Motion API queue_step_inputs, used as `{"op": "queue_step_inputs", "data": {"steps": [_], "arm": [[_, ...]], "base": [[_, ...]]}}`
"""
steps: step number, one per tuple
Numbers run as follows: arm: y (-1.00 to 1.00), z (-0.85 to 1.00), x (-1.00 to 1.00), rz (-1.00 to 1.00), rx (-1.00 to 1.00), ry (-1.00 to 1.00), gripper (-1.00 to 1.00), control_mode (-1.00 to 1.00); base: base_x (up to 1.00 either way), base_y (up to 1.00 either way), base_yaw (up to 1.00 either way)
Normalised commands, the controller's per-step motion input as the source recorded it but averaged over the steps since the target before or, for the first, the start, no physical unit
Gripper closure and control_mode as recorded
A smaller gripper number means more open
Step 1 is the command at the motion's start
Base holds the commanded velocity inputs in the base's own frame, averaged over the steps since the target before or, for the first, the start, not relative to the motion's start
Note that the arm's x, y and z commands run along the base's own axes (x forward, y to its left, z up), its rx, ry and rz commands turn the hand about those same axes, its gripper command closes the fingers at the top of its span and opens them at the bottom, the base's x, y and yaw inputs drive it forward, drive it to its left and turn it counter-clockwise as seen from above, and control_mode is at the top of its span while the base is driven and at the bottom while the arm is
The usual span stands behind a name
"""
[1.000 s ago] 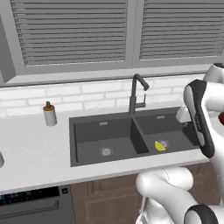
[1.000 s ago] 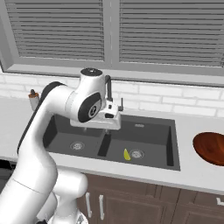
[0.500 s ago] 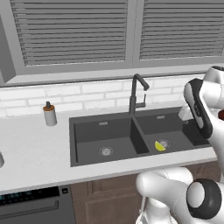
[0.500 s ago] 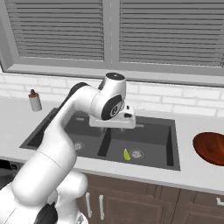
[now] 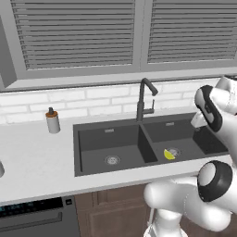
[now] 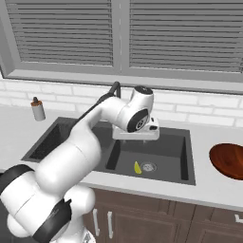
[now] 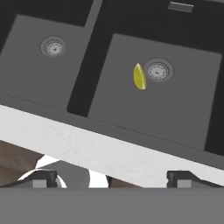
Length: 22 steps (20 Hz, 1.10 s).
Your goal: Pick the lemon wedge from the sink and place it in the bowl. Then pick the bowl and place it in the microwave. Then close the microwave door and press the start button.
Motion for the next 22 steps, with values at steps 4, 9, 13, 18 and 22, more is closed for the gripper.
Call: {"op": "queue_step_inputs", "data": {"steps": [4, 9, 13, 18, 22], "arm": [[-0.19, -0.25, 0.53, 0.05, 0.01, 0.0, -1.0, -1.0], [0.0, -0.23, 0.55, 0.0, 0.0, -0.01, -1.0, -1.0], [0.0, -0.3, 0.3, 0.0, 0.0, -0.03, -1.0, -1.0], [0.25, -0.36, 0.04, 0.0, 0.03, -0.02, -1.0, -1.0], [0.19, -0.45, 0.31, 0.0, 0.03, 0.0, -1.0, -1.0]], "base": [[0.0, 0.0, 0.0], [0.0, 0.0, 0.0], [0.0, 0.0, 0.0], [0.0, 0.0, 0.0], [0.0, 0.0, 0.0]]}}
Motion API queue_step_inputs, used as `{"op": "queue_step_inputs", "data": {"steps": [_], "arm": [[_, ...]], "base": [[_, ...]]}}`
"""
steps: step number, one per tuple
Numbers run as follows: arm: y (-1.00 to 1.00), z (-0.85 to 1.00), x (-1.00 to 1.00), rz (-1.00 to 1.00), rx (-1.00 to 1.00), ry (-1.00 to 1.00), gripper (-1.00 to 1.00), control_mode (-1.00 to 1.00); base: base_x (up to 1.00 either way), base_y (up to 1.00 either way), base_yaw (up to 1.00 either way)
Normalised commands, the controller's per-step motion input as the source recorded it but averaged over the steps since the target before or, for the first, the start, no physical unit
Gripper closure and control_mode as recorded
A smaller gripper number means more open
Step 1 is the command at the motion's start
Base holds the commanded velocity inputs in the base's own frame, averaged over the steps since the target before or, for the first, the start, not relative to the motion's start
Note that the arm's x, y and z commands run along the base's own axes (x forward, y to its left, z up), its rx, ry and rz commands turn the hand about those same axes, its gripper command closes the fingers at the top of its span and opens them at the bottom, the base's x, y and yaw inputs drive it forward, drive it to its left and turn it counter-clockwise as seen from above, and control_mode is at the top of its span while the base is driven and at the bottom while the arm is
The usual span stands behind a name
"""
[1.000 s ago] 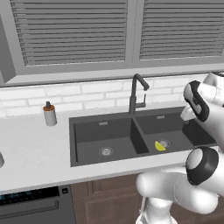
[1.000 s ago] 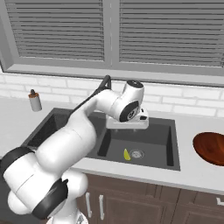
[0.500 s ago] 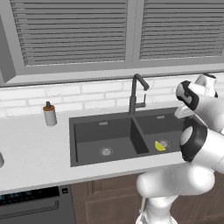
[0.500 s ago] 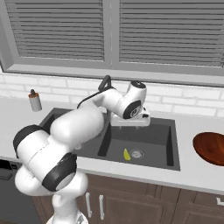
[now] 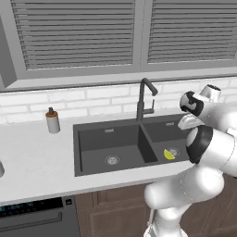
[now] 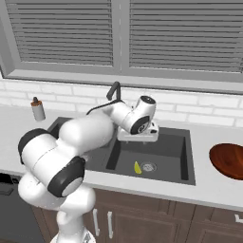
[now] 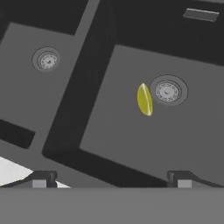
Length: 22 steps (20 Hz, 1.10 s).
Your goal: Pick the lemon wedge from the sink and place it in the bowl. Then pick the bowl and place it in the microwave. Then close the microwave door and press the start button.
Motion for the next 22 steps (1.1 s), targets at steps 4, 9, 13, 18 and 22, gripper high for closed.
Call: {"op": "queue_step_inputs", "data": {"steps": [4, 9, 13, 18, 22], "arm": [[0.0, -0.47, 0.33, 0.02, 0.14, 0.0, -1.0, -1.0], [-0.04, -0.42, 0.25, 0.02, 0.07, 0.0, -1.0, -1.0], [-0.23, -0.11, 0.07, 0.0, 0.02, 0.0, -1.0, -1.0], [-0.13, -0.17, 0.13, 0.0, 0.0, 0.04, -1.0, -1.0], [0.0, -0.24, 0.06, 0.0, 0.0, 0.02, -1.0, -1.0]], "base": [[0.0, 0.0, 0.0], [0.0, 0.0, 0.0], [0.0, 0.0, 0.0], [0.0, 0.0, 0.0], [0.0, 0.0, 0.0]]}}
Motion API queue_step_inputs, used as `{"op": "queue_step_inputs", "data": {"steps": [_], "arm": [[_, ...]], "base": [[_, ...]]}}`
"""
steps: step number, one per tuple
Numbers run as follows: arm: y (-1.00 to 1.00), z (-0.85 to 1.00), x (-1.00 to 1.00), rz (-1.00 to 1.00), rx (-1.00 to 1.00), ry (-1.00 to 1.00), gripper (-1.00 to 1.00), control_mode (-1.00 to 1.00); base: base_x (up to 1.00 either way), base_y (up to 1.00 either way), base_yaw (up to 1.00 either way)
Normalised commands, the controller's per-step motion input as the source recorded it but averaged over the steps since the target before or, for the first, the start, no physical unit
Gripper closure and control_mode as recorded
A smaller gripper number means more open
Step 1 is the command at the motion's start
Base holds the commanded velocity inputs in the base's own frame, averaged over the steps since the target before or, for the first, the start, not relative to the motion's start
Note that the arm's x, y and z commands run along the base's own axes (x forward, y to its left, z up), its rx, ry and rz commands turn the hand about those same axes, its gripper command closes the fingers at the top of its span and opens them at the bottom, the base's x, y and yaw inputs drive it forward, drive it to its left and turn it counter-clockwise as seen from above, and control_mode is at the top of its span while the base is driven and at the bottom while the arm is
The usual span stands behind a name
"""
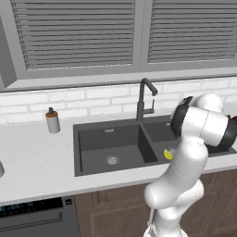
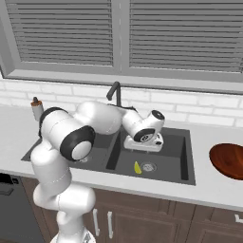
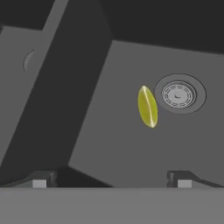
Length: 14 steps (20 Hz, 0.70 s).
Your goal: Pick the lemon wedge from the sink and place it in the bowl. Then pick the bowl and place it in the microwave. Then close the microwave door and press the start button.
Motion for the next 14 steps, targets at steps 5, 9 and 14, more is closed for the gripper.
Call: {"op": "queue_step_inputs", "data": {"steps": [5, 9, 14], "arm": [[0.0, -0.34, 0.31, 0.0, 0.0, 0.0, -1.0, -1.0], [0.03, -0.43, 0.06, 0.0, 0.0, 0.0, -1.0, -1.0], [0.01, -0.27, 0.0, 0.0, 0.0, 0.0, -1.0, -1.0]], "base": [[0.0, 0.0, 0.0], [0.0, 0.0, 0.0], [0.0, 0.0, 0.0]]}}
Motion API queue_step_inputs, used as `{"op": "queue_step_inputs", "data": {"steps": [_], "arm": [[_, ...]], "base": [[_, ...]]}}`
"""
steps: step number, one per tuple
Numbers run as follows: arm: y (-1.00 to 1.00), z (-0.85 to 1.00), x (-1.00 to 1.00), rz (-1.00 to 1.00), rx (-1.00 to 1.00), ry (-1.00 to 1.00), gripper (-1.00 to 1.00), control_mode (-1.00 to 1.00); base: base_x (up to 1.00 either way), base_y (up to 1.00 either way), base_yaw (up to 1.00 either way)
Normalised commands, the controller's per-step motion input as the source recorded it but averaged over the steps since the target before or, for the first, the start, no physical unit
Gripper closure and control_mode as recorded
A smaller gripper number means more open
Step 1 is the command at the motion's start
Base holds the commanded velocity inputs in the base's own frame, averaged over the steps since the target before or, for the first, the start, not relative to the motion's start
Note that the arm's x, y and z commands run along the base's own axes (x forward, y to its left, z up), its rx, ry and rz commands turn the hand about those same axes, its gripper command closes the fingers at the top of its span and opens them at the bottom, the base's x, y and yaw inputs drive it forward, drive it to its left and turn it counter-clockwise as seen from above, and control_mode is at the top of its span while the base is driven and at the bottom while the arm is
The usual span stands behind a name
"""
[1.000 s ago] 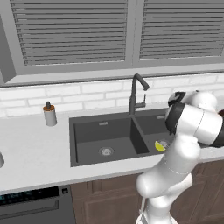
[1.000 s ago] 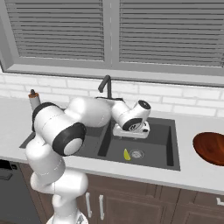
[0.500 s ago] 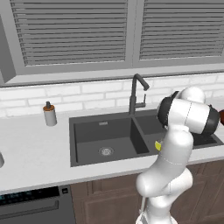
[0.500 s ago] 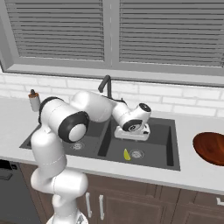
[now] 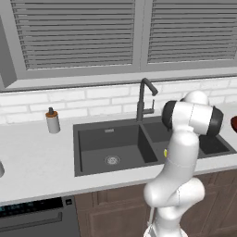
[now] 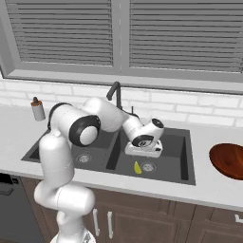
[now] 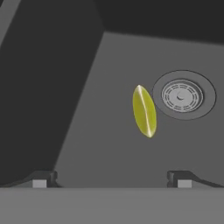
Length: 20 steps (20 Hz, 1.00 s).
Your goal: Pick the lemon wedge from the sink and place it in the bowl. Then pick the bowl and place it in the microwave. Then close the microwave door and press the start button.
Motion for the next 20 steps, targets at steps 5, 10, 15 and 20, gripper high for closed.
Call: {"op": "queue_step_inputs", "data": {"steps": [5, 10, 15, 20], "arm": [[0.14, -0.22, 0.02, 0.03, 0.05, 0.0, -1.0, -1.0], [0.16, -0.31, 0.22, 0.03, 0.01, 0.0, -1.0, -1.0], [0.02, -0.16, 0.13, 0.07, 0.03, 0.0, -1.0, -1.0], [0.0, -0.23, 0.1, 0.08, 0.02, 0.0, -1.0, -1.0]], "base": [[0.0, 0.0, 0.0], [0.0, 0.0, 0.0], [0.0, 0.0, 0.0], [0.0, 0.0, 0.0]]}}
